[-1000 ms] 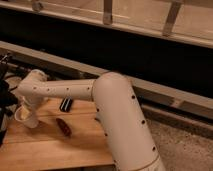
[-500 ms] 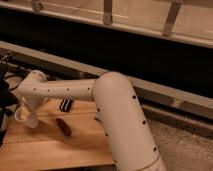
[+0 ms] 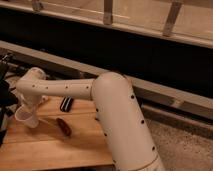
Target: Pick up the ceramic cup
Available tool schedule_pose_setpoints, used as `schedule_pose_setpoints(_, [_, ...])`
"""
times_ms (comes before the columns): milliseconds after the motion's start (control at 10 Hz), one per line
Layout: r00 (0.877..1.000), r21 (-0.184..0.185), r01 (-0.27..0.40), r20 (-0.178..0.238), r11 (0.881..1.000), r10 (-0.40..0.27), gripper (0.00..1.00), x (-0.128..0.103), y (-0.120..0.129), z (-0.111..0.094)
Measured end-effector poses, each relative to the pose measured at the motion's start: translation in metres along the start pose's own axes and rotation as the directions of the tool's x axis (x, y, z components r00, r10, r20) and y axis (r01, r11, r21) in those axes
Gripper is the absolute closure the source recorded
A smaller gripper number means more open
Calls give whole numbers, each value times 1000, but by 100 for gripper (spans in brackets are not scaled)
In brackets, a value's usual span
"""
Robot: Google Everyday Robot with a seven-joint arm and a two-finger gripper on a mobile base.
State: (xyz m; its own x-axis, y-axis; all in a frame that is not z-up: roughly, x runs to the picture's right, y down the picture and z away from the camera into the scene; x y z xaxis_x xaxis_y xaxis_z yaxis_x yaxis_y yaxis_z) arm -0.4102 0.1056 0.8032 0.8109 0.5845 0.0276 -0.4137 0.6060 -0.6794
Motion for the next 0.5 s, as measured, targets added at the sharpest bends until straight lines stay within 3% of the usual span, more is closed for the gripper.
schedule_pose_setpoints(200, [1000,-22,9,18,1000,-9,96,5,2,-1])
schedule_pose_setpoints(300, [1000,-13,-1,18,1000,1,99,6,1,-2])
schedule_pose_setpoints(500, [1000,5,3,21,1000,-3,92,0,4,-2])
